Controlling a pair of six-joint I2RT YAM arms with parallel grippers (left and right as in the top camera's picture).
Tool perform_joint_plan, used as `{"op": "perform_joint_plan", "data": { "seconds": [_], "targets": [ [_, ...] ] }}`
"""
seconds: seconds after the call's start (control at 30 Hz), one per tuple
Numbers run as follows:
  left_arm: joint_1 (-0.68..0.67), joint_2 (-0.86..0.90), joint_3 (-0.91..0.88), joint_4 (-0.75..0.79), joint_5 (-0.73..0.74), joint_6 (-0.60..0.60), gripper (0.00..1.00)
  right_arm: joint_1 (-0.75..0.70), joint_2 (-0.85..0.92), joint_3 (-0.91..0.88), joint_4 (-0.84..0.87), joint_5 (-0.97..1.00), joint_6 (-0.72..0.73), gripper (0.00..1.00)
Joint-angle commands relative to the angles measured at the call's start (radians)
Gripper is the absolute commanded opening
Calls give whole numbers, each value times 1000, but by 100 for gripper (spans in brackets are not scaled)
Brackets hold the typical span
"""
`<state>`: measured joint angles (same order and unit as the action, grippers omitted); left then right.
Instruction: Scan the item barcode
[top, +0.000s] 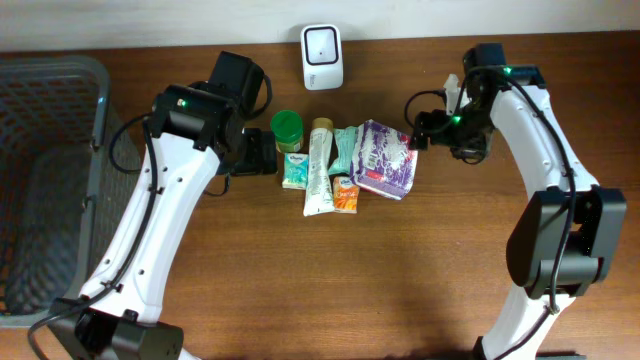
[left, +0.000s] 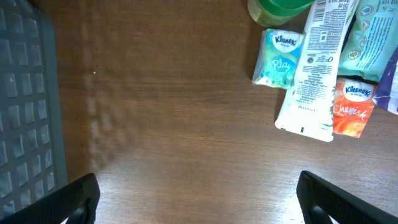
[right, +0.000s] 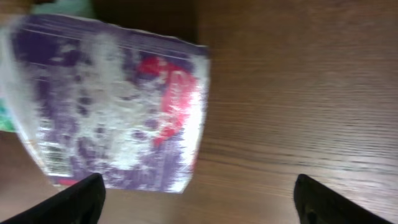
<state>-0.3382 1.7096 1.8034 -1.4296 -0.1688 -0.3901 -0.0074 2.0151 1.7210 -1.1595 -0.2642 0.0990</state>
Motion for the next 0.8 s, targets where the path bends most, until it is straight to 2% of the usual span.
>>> {"op": "perform_joint_plan", "data": {
  "seconds": [0.0, 0.07, 0.17, 0.23, 0.3, 0.4, 0.47, 0.5, 0.53, 0.6, 0.63, 0.67, 0.7, 0.73, 0.77],
  "targets": [
    [5, -4, 2, -1, 0, -14, 99, -80, -10, -77, 33, -73, -42, 95],
    [5, -4, 2, -1, 0, -14, 99, -125, -10, -171, 119, -248, -84, 94],
    [5, -4, 2, -1, 0, -14, 99, -113, -10, -393, 412, -510, -84, 94],
    [5, -4, 2, -1, 0, -14, 99, -88, -10, -448, 499, -516, -40, 94],
    [5, -4, 2, -1, 0, -13, 99, -68, -10, -488, 576, -512, 18, 84],
    [5, -4, 2, -1, 0, -13, 99, -24, -10, -488, 610, -510, 18, 76],
    [5, -4, 2, -1, 0, -14, 99, 17, -10, -488, 637, -486, 18, 41],
    [5, -4, 2, -1, 0, -14, 99, 29, -10, -488, 636, -449, 18, 25],
    [5, -4, 2, 0, 0, -14, 99, 32, -10, -487, 633, -438, 19, 4],
    [5, -4, 2, -1, 0, -14, 99, 7, -25, -450, 581, -423, 18, 4],
    [5, -4, 2, -1, 0, -14, 99, -17, -38, -397, 492, -359, 18, 4],
    [5, -4, 2, -1, 0, -14, 99, -47, -63, -283, 313, -196, 17, 4],
    [5, -4, 2, -1, 0, -14, 99, -51, -74, -213, 208, -84, 14, 4],
    [5, -4, 2, -1, 0, -14, 99, -44, -76, -146, 124, 27, 14, 4],
    [5, -4, 2, -1, 0, -14, 99, -35, -76, -133, 111, 101, 14, 4]
  ]
}}
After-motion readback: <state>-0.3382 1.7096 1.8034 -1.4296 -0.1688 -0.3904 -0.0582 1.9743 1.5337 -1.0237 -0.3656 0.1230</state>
